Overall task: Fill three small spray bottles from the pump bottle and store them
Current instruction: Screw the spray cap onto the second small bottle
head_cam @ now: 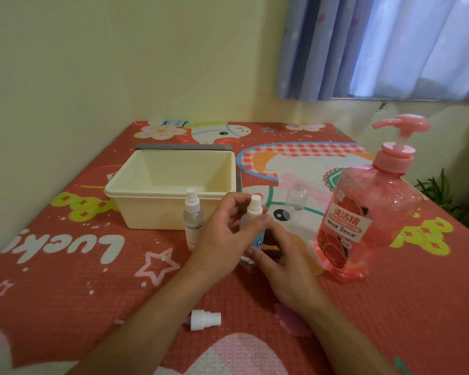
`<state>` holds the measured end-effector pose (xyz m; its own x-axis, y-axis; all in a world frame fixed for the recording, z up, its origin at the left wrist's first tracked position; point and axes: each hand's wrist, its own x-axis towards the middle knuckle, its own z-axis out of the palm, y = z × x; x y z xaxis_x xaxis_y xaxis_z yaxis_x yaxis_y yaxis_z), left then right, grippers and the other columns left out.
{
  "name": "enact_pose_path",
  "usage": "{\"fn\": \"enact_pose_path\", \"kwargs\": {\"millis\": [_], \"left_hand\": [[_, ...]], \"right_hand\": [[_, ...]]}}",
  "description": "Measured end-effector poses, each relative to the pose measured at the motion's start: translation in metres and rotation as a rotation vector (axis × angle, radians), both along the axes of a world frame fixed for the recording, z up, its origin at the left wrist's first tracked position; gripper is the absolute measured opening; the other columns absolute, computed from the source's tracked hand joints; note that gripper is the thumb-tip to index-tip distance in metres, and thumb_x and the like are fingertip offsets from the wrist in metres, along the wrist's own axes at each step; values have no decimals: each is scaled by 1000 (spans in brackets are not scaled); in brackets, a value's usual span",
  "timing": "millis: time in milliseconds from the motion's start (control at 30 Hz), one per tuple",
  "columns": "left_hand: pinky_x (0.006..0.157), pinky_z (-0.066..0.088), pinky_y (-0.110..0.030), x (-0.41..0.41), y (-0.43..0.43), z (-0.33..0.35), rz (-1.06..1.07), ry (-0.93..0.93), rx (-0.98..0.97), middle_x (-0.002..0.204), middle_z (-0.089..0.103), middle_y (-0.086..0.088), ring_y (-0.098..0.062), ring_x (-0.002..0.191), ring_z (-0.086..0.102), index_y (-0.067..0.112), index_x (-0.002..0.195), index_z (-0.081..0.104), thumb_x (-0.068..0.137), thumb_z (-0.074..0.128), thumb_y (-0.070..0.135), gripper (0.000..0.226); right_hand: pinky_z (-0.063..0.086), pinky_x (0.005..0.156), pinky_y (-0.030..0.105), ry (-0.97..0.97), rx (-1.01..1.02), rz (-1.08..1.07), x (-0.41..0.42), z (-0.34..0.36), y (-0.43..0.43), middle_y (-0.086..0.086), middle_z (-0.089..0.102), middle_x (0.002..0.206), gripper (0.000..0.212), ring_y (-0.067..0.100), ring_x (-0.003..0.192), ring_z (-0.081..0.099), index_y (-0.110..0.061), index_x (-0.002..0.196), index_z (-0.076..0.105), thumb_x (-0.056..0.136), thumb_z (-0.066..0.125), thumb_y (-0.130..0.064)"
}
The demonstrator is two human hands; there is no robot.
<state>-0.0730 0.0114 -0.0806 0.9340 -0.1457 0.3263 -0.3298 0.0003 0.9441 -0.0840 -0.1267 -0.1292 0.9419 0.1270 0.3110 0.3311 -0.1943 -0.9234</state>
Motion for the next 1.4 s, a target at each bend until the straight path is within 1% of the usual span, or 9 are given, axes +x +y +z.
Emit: {"fn": "enact_pose_path", "kwargs": {"millis": [100, 200, 367, 833, 1033, 1100, 1200, 1300, 1400], "left_hand": [[83, 50, -16, 3, 1, -2, 40, -38, 8, 111, 65, -5, -5, 103, 64, 29, 104, 63, 89, 66, 19, 18], [84, 48, -12, 3, 0, -2, 36, -53, 34, 118, 63, -3, -2, 106, 62, 31, 110, 62, 93, 61, 17, 22], [88, 51, -21, 2, 1, -5, 24, -49, -33, 107, 69, 3, -8, 105, 66, 37, 106, 62, 93, 61, 13, 27], [84, 51, -16, -3, 2, -5, 17, -55, -74, 108, 72, 7, -5, 106, 66, 27, 115, 62, 93, 59, 8, 29], [103, 46, -28, -9, 3, -8, 140, -153, -54, 127, 62, 7, -8, 122, 57, 28, 126, 56, 91, 65, 10, 40], [97, 48, -25, -15, 8, -5, 237, -266, -35, 119, 65, 11, -12, 117, 60, 30, 118, 59, 89, 63, 19, 31], [86, 51, -24, -24, 19, -4, 291, -383, -39, 105, 68, 9, -17, 102, 65, 29, 110, 62, 89, 57, 23, 22], [79, 53, -28, -29, 29, -6, 306, -380, -91, 95, 69, 5, -15, 89, 66, 34, 103, 64, 89, 56, 25, 18], [73, 53, -32, -31, 33, -9, 320, -361, -94, 89, 68, 3, -18, 79, 65, 29, 101, 64, 89, 56, 26, 14]], "right_hand": [[60, 81, 33, 5, 1, 3, 0, 0, 0, -4, 73, 113, 39, 10, 99, 72, -19, 130, 60, 93, 69, -13], [60, 81, 31, 13, 9, 7, 1, 0, -1, -4, 73, 113, 39, 10, 98, 72, -18, 130, 60, 93, 69, -13], [58, 79, 26, 20, 28, 20, 0, 0, 0, -5, 74, 112, 38, 8, 98, 72, -17, 130, 60, 93, 69, -11], [58, 82, 28, 27, 23, 7, 1, -1, 0, -8, 72, 115, 38, 7, 102, 70, -21, 128, 61, 91, 71, -14], [61, 77, 35, 9, -17, -30, 1, 0, 0, -6, 72, 111, 40, 12, 93, 71, -24, 127, 63, 89, 74, -16], [59, 76, 34, -8, -63, -60, 3, 0, 0, -5, 70, 110, 40, 12, 90, 68, -28, 125, 65, 88, 76, -19], [55, 76, 22, -15, -115, -76, 6, 3, 1, -8, 70, 111, 39, 4, 90, 65, -35, 121, 64, 86, 77, -21], [53, 77, 17, -14, -157, -96, 8, 7, 5, -12, 70, 109, 42, -1, 91, 65, -43, 118, 61, 85, 78, -24], [51, 77, 12, -6, -223, -114, 12, 8, 11, -16, 69, 110, 43, -7, 93, 63, -41, 123, 60, 85, 77, -29]]}}
